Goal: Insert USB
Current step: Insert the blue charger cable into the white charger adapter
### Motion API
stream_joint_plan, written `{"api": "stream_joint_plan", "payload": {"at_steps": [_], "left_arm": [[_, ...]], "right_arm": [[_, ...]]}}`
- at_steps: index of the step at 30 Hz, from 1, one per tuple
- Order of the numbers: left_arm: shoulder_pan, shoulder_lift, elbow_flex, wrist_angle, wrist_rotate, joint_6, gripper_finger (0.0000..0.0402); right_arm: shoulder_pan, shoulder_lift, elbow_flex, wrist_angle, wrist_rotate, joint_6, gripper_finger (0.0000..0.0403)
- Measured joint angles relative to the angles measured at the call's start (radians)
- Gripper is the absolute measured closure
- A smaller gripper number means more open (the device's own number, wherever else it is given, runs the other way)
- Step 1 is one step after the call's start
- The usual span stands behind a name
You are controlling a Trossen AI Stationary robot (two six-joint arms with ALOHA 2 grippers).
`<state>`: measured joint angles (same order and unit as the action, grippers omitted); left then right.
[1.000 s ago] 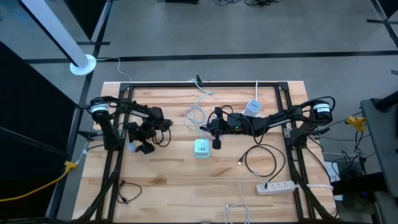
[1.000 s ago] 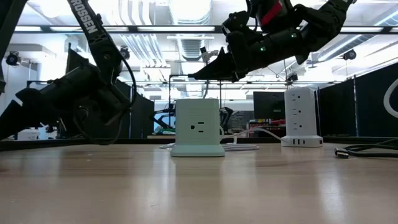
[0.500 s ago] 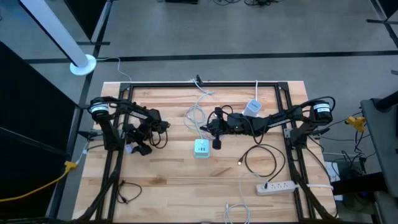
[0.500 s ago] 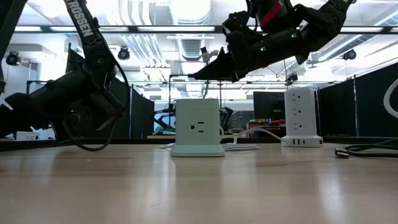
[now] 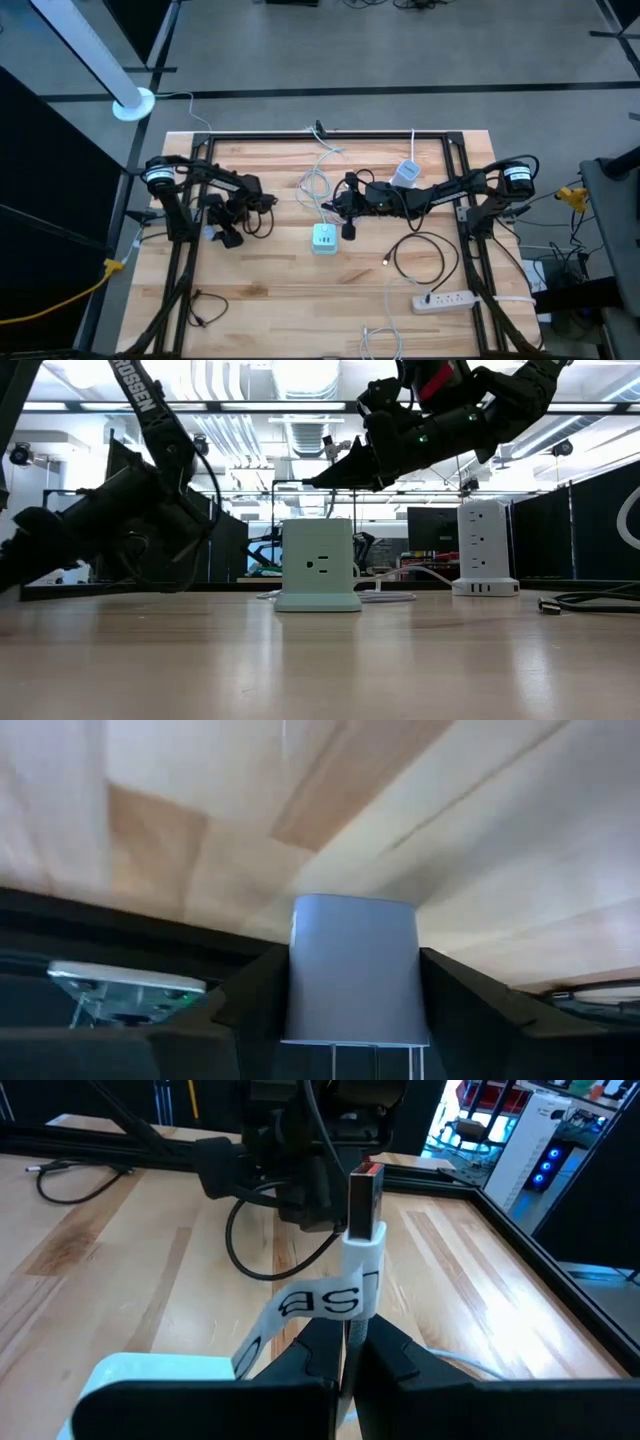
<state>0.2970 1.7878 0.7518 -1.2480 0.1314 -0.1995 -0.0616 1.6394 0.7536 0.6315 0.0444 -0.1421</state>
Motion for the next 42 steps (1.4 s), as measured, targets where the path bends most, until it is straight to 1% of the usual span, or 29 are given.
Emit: {"api": "stream_joint_plan", "payload": {"at_steps": [4, 10, 12, 15, 17, 19, 27, 34, 39, 41, 42], "left_arm": [[-0.001, 0.000, 0.046, 0.005, -0.005, 0.005, 0.0206], [-0.010, 0.000, 0.104, 0.014, -0.069, 0.035, 0.0204], [-0.011, 0.000, 0.110, 0.068, -0.089, 0.034, 0.0174], [-0.010, 0.000, 0.112, 0.053, -0.087, 0.030, 0.0127], [-0.012, 0.000, 0.113, 0.064, -0.085, 0.026, 0.0110], [-0.013, 0.000, 0.112, 0.057, -0.084, 0.024, 0.0104], [-0.013, -0.002, 0.116, 0.068, -0.118, 0.028, 0.0127], [-0.023, -0.003, 0.110, 0.068, -0.193, 0.046, 0.0128], [-0.048, -0.003, 0.110, 0.070, -0.209, 0.050, 0.0129], [-0.064, -0.003, 0.109, 0.071, -0.221, 0.050, 0.0138], [-0.071, -0.004, 0.109, 0.071, -0.224, 0.050, 0.0149]], "right_arm": [[0.000, 0.000, 0.000, 0.000, 0.000, 0.000, 0.0403], [0.000, 0.000, 0.000, 0.000, 0.000, 0.000, 0.0403], [0.000, 0.000, 0.000, -0.002, 0.000, 0.000, 0.0403], [0.000, 0.000, -0.001, -0.008, 0.000, 0.000, 0.0403], [-0.002, 0.000, -0.001, -0.014, 0.000, -0.004, 0.0403], [-0.002, 0.000, -0.001, -0.014, 0.000, -0.008, 0.0403], [-0.004, -0.001, -0.001, -0.014, 0.001, -0.013, 0.0403], [-0.004, -0.001, -0.001, -0.014, 0.001, -0.015, 0.0403], [-0.005, -0.001, -0.001, -0.014, 0.002, -0.026, 0.0403], [-0.005, -0.001, -0.001, -0.014, 0.007, -0.027, 0.0403], [-0.005, -0.001, -0.001, -0.014, 0.007, -0.027, 0.0403]]}}
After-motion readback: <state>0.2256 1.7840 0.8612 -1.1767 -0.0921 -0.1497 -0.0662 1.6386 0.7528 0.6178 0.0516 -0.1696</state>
